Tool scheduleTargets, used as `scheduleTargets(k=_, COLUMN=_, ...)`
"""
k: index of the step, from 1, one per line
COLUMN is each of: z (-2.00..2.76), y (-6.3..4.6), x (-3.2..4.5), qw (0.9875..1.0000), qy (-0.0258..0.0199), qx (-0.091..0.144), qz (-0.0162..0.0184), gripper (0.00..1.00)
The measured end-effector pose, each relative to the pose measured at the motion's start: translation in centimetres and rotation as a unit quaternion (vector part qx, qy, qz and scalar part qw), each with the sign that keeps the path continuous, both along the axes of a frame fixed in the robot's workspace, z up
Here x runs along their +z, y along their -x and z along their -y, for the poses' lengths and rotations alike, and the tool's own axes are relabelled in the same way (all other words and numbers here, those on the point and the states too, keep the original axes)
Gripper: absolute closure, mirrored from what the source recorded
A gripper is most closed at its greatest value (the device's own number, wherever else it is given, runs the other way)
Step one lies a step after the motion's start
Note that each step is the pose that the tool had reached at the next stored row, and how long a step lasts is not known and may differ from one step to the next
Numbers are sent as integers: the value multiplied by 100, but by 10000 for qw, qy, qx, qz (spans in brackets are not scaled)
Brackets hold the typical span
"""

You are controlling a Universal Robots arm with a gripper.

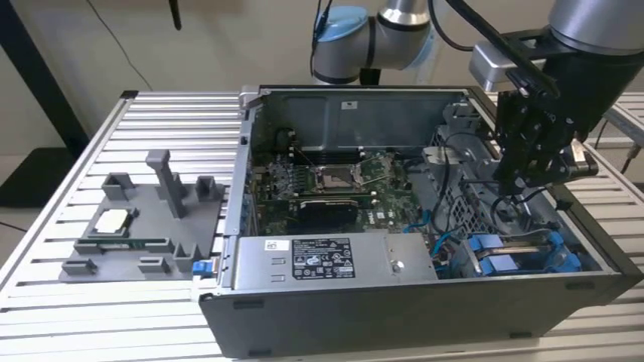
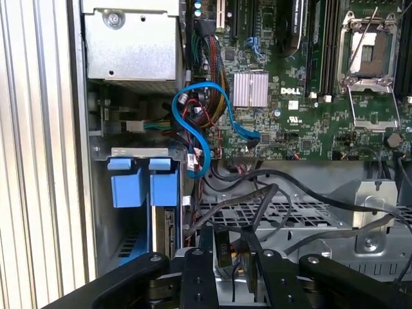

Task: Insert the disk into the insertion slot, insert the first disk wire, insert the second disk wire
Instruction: 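Insert the first disk wire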

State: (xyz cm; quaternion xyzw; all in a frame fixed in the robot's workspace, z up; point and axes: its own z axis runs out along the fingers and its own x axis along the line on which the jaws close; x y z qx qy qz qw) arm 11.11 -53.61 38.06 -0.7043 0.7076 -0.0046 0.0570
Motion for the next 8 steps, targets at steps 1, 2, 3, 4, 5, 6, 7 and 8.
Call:
scheduleTargets(k=1, z=0, y=0, x=0, qw=10000, qy=0, qx=0, qz=0, gripper=69)
scheduleTargets(k=2, z=0, y=1, x=-1, qw=10000, qy=0, qx=-1, qz=0, gripper=78)
scheduleTargets(k=3, z=0, y=1, x=-1, qw=10000, qy=-1, qx=-1, qz=1, gripper=78)
scheduleTargets(k=4, z=0, y=1, x=-1, qw=10000, qy=-1, qx=-1, qz=1, gripper=80)
scheduleTargets(k=5, z=0, y=1, x=-1, qw=10000, qy=-1, qx=-1, qz=0, gripper=80)
scheduleTargets(k=6, z=0, y=1, x=-1, qw=10000, qy=-1, qx=-1, qz=1, gripper=80)
scheduleTargets(k=7, z=0, y=1, x=-1, qw=10000, qy=-1, qx=-1, qz=1, gripper=80)
scheduleTargets(k=8, z=0, y=1, x=-1, qw=10000, qy=-1, qx=-1, qz=1, gripper=80)
